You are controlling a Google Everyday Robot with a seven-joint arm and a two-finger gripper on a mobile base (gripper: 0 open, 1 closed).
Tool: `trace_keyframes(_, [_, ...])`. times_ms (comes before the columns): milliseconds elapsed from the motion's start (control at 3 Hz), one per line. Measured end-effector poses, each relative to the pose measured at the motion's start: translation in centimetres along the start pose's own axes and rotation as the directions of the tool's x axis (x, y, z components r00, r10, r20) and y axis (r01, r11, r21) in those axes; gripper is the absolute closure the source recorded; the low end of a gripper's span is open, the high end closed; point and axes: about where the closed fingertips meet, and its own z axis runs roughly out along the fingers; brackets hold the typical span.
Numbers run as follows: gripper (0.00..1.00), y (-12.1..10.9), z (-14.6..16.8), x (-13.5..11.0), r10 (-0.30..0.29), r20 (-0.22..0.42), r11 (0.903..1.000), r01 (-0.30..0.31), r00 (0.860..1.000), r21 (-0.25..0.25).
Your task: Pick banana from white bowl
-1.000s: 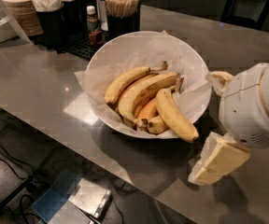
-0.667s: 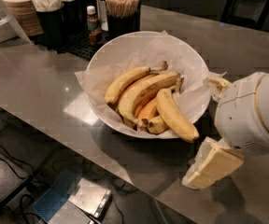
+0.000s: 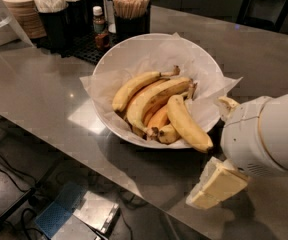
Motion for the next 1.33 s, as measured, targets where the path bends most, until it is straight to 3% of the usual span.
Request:
trace_keyframes(333, [0.00,0.28,0.94,0.09,0.018,0.005,0.9998,-0.018,1.000,0.000])
trace_keyframes(667, [0.07,0.28,0.94,0.09,0.018,0.005,0.9998,-0.018,1.000,0.000])
trace_keyframes(1333, [0.49,0.28,0.94,0.08,0.018,0.005,0.9998,-0.018,1.000,0.000])
